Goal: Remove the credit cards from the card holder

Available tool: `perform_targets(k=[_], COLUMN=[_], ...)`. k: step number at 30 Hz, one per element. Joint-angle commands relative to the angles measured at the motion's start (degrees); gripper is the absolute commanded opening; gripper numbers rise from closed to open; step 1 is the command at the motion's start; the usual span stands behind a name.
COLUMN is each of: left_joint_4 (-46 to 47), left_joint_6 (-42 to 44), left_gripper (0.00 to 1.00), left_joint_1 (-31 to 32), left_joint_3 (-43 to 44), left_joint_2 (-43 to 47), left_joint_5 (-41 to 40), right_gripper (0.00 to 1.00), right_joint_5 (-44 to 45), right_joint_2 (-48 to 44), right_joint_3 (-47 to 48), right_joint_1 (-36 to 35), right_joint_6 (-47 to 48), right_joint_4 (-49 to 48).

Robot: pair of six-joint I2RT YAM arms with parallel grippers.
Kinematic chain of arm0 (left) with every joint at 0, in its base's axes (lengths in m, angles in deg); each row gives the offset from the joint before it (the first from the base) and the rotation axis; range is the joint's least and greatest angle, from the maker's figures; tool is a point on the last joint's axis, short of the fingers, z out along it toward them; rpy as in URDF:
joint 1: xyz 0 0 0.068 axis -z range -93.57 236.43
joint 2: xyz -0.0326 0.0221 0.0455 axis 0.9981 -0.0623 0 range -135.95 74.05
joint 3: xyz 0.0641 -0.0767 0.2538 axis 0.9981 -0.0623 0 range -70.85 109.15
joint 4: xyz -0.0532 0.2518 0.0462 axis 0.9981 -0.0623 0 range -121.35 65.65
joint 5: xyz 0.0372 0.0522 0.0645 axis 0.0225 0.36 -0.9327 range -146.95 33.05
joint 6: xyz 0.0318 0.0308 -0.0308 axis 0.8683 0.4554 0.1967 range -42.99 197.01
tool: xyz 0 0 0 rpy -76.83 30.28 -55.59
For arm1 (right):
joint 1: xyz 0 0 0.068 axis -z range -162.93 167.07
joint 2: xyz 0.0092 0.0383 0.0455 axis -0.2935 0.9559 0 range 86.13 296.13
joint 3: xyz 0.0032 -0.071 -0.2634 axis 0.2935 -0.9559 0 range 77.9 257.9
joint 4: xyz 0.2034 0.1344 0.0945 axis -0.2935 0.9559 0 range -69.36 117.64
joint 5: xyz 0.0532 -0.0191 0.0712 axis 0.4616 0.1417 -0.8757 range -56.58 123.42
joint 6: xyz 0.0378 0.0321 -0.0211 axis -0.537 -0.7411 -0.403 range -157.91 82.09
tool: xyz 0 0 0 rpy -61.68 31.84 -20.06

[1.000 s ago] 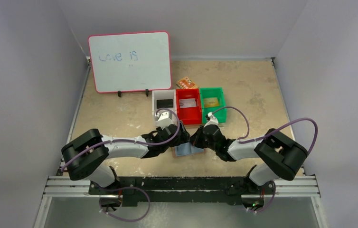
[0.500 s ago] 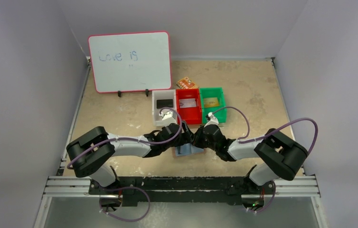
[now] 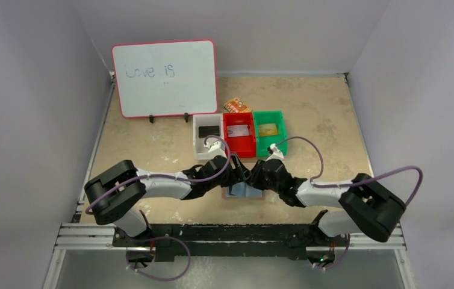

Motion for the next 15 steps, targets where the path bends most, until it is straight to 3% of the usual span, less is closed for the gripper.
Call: perform_targets(k=[1, 7, 15], left_joint_4=[1.2, 1.2, -0.6], left_joint_6=[-0.9, -0.4, 0.4], left_gripper=[0.66, 0.65, 0.63], left_joint_1=[0.6, 0.7, 2.2], left_joint_3=[-0.4, 1.6, 5.8], left_joint_2=[0.2, -1.1, -3.1], left_joint_5=[2.0, 3.5, 3.8], right_gripper=[0.31, 0.38, 0.38], right_joint_5=[3.0, 10.2, 22.6], right_joint_2=[-8.2, -18.1, -29.5], right_joint_3=[-0.7, 0.5, 1.9], right_joint_1=[-0.1, -0.1, -0.1], right_joint_6=[1.3, -0.8, -12.8], right_joint_4=[10.5, 23.5, 45.1])
